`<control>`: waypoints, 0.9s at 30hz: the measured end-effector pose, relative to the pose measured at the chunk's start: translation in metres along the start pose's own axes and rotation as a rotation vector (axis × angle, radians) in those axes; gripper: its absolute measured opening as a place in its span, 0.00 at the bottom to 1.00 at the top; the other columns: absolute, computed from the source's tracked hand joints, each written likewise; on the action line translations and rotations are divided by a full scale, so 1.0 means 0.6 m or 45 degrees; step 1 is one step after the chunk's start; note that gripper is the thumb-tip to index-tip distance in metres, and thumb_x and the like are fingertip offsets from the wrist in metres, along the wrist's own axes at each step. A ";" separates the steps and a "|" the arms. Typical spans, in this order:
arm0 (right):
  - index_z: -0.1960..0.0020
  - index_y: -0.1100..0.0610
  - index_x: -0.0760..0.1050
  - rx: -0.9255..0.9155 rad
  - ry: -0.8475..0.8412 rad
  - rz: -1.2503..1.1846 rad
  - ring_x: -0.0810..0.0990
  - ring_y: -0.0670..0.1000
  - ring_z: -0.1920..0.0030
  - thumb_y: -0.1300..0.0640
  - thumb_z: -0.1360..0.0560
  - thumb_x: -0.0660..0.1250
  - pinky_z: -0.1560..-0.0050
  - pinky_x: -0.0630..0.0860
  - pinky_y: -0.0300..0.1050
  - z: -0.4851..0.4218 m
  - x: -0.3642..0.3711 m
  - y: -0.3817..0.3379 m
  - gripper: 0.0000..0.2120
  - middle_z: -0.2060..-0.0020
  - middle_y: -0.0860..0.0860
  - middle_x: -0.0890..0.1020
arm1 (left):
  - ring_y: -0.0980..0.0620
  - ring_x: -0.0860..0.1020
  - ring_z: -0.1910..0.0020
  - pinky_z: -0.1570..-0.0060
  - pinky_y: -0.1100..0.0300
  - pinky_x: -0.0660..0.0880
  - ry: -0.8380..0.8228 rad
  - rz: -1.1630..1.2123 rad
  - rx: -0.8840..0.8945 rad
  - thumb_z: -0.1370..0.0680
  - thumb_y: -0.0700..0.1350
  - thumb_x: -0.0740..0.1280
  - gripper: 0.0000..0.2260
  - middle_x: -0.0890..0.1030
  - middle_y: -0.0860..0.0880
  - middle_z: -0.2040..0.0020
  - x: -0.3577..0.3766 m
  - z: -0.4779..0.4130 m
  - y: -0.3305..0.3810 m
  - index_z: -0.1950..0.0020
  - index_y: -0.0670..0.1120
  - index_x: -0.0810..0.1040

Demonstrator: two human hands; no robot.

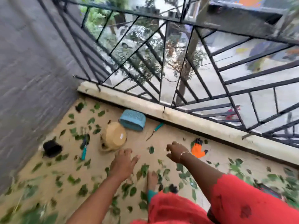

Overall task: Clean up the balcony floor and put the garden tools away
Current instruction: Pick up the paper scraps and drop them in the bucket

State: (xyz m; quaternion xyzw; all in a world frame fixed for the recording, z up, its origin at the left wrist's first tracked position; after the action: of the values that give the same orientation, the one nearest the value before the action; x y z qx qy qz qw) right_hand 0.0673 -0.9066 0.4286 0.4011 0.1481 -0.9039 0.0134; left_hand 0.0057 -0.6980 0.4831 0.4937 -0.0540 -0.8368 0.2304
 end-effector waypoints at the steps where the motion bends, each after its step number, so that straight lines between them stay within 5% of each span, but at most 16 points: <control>1: 0.36 0.55 0.70 0.041 0.019 -0.032 0.71 0.60 0.38 0.51 0.23 0.62 0.41 0.69 0.47 -0.012 -0.018 0.008 0.17 0.38 0.57 0.70 | 0.46 0.69 0.37 0.41 0.55 0.69 0.014 -0.014 0.060 0.20 0.58 0.55 0.21 0.69 0.46 0.35 -0.017 -0.025 0.009 0.33 0.46 0.69; 6: 0.36 0.56 0.70 0.216 0.093 -0.180 0.71 0.60 0.38 0.52 0.23 0.62 0.41 0.69 0.47 -0.037 -0.069 0.043 0.18 0.38 0.58 0.70 | 0.47 0.69 0.39 0.41 0.55 0.67 0.019 -0.044 0.278 0.20 0.57 0.57 0.20 0.71 0.46 0.38 -0.056 -0.109 0.055 0.36 0.45 0.71; 18: 0.38 0.57 0.71 0.882 0.354 -0.729 0.74 0.59 0.42 0.53 0.23 0.60 0.45 0.71 0.46 0.067 -0.076 0.166 0.15 0.40 0.58 0.74 | 0.48 0.72 0.39 0.43 0.56 0.67 -0.401 -0.479 0.947 0.20 0.57 0.57 0.19 0.71 0.46 0.40 -0.031 -0.260 0.249 0.37 0.46 0.72; 27: 0.37 0.56 0.69 1.288 0.553 -0.982 0.73 0.58 0.42 0.55 0.22 0.60 0.46 0.67 0.45 0.176 -0.015 0.160 0.15 0.41 0.58 0.71 | 0.45 0.71 0.39 0.41 0.55 0.67 -0.583 -0.684 1.148 0.21 0.56 0.62 0.20 0.72 0.42 0.39 -0.004 -0.327 0.360 0.37 0.43 0.72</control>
State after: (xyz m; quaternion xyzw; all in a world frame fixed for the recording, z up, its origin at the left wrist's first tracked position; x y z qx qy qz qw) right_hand 0.0110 -1.0287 0.4777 0.4492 -0.1615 -0.7008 -0.5301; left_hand 0.2455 -0.8621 0.4540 0.3455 -0.3270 -0.8458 -0.2414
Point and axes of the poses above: each hand's wrist, its own z-axis away from the middle knuckle, its own x-axis out of the palm, y = z × x, the point moved 9 cm from there along -z, towards the middle knuckle
